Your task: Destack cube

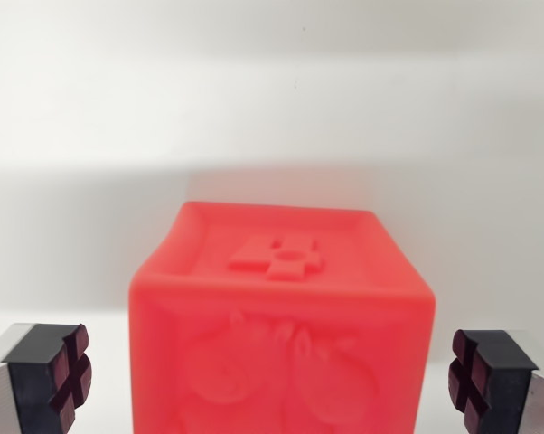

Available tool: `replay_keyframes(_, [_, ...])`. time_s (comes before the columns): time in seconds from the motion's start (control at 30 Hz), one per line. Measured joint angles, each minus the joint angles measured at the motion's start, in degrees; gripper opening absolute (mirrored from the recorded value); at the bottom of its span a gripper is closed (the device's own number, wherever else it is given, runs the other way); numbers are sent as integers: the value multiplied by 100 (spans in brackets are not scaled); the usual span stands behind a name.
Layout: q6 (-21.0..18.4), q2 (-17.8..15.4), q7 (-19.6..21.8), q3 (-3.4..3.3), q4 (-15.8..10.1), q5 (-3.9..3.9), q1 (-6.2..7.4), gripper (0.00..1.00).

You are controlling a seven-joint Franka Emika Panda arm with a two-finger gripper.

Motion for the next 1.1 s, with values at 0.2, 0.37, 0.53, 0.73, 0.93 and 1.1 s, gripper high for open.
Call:
replay_keyframes(0.2, [-123,-181,0,-7,-61,-1,3,100])
replay_keyframes(0.37, [-296,-413,2,-17,-115,-6,9,100])
replay_keyframes(0.53, [-464,-615,5,-30,-144,-13,18,100])
replay_keyframes(0.73, [-693,-882,10,-50,-184,-22,34,100])
replay_keyframes(0.93, [-964,-1175,22,-65,-198,-42,44,100])
replay_keyframes(1.1, [-1192,-1399,34,-75,-197,-61,52,100])
